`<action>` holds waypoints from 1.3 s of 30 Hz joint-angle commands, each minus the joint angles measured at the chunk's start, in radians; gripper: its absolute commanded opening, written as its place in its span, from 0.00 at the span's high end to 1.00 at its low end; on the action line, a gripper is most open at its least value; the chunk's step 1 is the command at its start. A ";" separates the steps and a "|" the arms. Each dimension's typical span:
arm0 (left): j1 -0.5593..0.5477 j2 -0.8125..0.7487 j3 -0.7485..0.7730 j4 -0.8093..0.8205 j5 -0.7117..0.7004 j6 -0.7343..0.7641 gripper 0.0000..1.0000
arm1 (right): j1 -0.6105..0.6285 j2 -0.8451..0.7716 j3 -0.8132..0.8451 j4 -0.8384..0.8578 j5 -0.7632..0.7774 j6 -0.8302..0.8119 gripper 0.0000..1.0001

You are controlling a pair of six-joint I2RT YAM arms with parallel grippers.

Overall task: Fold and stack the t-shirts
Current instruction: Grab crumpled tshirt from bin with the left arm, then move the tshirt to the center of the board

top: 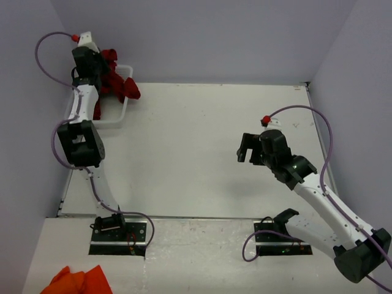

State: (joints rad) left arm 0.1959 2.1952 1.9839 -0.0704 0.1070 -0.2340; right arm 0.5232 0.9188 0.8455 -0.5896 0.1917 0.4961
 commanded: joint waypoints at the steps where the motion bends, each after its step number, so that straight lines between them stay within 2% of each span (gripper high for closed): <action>1: -0.027 -0.224 0.125 0.093 0.160 -0.041 1.00 | 0.003 0.018 0.024 0.025 0.147 0.055 0.01; 8: -0.069 -0.460 0.306 0.072 0.336 -0.109 1.00 | 0.003 0.057 0.020 0.024 0.213 0.084 0.01; 13: -0.078 -0.638 0.270 0.190 0.505 -0.293 1.00 | 0.001 0.045 0.021 0.005 0.316 0.131 0.01; 14: -0.104 -0.663 0.226 0.213 0.529 -0.341 1.00 | 0.003 0.040 0.020 0.014 0.333 0.133 0.01; 19: -0.222 -0.822 0.069 0.238 0.530 -0.387 1.00 | 0.001 0.054 0.058 0.007 0.414 0.127 0.01; 22: -0.256 -0.900 -0.112 0.253 0.540 -0.465 1.00 | 0.003 0.068 0.099 -0.015 0.428 0.127 0.01; 24: -0.279 -0.963 -0.195 0.244 0.536 -0.473 1.00 | 0.001 0.063 0.115 -0.009 0.425 0.121 0.01; 28: -0.296 -1.049 -0.467 0.224 0.499 -0.437 1.00 | 0.003 0.055 0.156 -0.016 0.407 0.110 0.01; 29: -0.294 -1.051 -0.500 0.177 0.478 -0.421 1.00 | 0.001 0.057 0.177 -0.018 0.390 0.092 0.01; 32: -0.302 -1.008 -0.650 0.175 0.433 -0.398 1.00 | 0.003 0.058 0.198 -0.007 0.283 0.047 0.01; 35: -0.331 -0.875 -0.747 0.201 0.419 -0.361 1.00 | 0.003 0.064 0.173 0.054 0.022 -0.035 0.01; 36: -0.343 -0.805 -0.785 0.225 0.392 -0.326 1.00 | 0.003 0.077 0.168 0.072 -0.133 -0.050 0.01; 39: -0.391 -0.654 -0.794 0.276 0.355 -0.262 1.00 | 0.027 0.170 0.168 0.067 -0.262 -0.059 0.01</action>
State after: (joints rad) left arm -0.1574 1.4502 1.2098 0.1341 0.5175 -0.5819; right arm 0.5274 1.0092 1.0039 -0.5579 0.1894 0.4950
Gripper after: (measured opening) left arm 0.029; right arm 0.989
